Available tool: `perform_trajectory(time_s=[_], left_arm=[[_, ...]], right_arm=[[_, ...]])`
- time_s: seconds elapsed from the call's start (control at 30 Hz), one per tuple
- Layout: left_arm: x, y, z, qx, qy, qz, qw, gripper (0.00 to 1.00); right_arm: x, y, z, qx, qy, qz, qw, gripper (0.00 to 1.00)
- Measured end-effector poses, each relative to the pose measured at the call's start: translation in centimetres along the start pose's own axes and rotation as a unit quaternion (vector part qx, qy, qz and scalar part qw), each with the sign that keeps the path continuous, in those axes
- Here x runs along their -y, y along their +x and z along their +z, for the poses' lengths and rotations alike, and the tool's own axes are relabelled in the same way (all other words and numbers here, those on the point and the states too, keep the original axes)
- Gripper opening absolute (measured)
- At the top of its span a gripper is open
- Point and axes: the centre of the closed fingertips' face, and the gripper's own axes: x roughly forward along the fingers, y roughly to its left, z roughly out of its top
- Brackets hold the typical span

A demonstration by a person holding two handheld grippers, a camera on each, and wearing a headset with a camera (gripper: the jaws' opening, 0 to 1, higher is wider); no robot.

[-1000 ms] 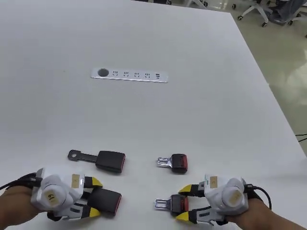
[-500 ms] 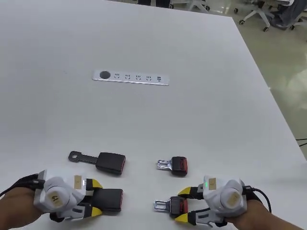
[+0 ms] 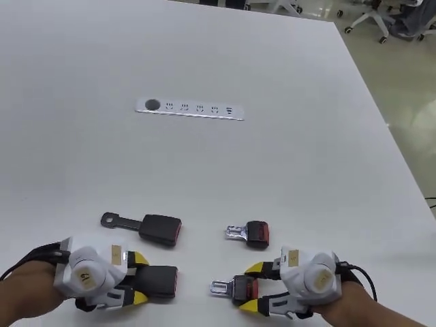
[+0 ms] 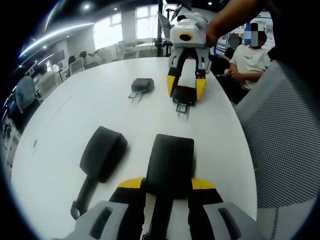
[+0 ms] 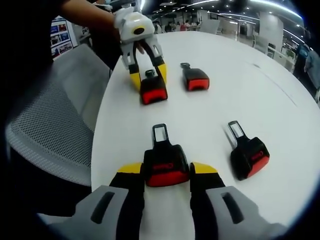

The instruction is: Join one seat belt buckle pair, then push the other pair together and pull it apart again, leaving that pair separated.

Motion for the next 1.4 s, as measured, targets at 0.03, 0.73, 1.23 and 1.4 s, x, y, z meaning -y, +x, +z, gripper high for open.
perform_trajectory(time_s=[0.03, 0.73, 1.23, 1.4], left_arm=[[0.0, 0.0, 0.0, 0.000, 0.000, 0.000, 1.0000, 0.34], [0.0, -0.2, -0.1, -0.024, 0.013, -0.011, 0.9996, 0.34], [0.0, -0.4, 0.0, -0.037, 0.022, -0.017, 0.9989, 0.34], [-0.1, -0.4, -0.1, -0.038, 0.020, -0.015, 0.9990, 0.33]], right_arm=[[-0.1, 0.3, 0.2, 0.003, 0.000, 0.000, 1.0000, 0.34], [-0.3, 3.6, 3.6, 0.027, -0.015, 0.015, 0.9994, 0.34], [-1.3, 4.7, 5.3, 0.040, -0.014, 0.019, 0.9989, 0.34], [-1.0, 4.9, 5.2, 0.039, -0.011, 0.016, 0.9991, 0.33]])
